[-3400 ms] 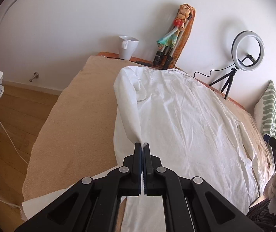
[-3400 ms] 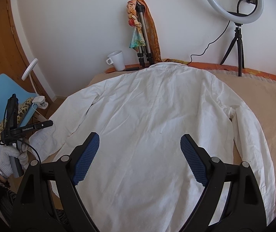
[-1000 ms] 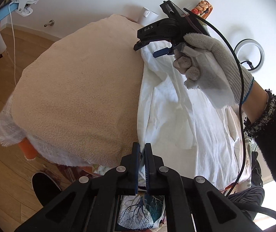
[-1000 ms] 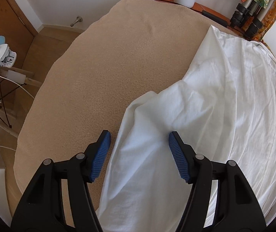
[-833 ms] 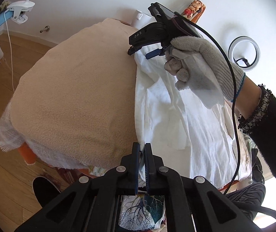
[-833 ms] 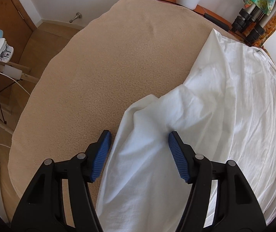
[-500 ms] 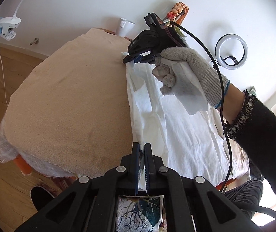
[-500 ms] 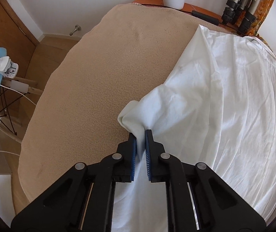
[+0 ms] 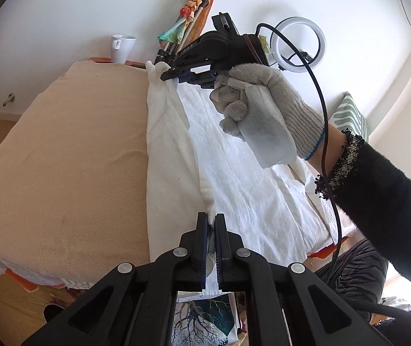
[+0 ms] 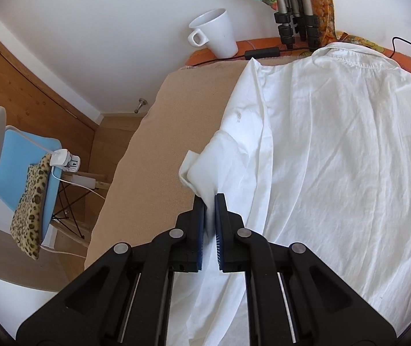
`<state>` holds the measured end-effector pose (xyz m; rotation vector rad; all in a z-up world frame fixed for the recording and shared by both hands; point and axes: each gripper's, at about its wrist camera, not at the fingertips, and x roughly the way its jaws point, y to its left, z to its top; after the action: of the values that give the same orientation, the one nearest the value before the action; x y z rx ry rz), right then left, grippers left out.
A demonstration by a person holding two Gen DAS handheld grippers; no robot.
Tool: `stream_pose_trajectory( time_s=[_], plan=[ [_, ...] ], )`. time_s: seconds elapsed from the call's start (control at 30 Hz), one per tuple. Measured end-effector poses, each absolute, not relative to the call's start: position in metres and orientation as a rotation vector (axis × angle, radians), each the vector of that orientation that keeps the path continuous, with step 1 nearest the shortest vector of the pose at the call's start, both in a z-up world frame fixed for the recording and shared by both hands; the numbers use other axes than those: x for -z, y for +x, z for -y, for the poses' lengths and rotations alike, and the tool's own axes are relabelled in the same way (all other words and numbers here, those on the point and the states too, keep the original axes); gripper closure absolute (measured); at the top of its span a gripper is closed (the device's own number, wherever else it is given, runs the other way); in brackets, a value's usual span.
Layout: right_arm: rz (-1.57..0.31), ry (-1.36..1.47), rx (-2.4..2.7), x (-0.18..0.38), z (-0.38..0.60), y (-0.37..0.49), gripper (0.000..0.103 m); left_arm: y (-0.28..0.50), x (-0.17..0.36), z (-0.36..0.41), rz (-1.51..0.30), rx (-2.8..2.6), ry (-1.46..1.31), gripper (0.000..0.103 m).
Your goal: Fold small clothes
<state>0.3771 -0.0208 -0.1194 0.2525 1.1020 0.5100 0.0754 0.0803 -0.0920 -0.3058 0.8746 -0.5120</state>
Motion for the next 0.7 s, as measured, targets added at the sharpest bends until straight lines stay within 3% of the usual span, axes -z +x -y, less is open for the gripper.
stream_pose_trajectory(
  time_s=[0.27, 0.5, 0.6, 0.7],
  plan=[
    [-1.098, 0.317, -0.426, 0.129, 0.097, 0.37, 0.095, 0.077, 0.101, -0.038, -0.92, 0.588, -0.227, 0.102],
    [-1.133, 0.265, -0.382, 0.153, 0.107, 0.377, 0.095, 0.079, 0.11, -0.02, -0.965, 0.625, -0.196, 0.102],
    [-1.14, 0.213, -0.364, 0.16, 0.105, 0.379, 0.095, 0.074, 0.113, -0.016, -0.986, 0.649, -0.197, 0.088],
    [-1.15, 0.188, -0.351, 0.166, 0.108, 0.381, 0.095, 0.07, 0.112, -0.023, -0.974, 0.628, -0.177, 0.087]
  ],
)
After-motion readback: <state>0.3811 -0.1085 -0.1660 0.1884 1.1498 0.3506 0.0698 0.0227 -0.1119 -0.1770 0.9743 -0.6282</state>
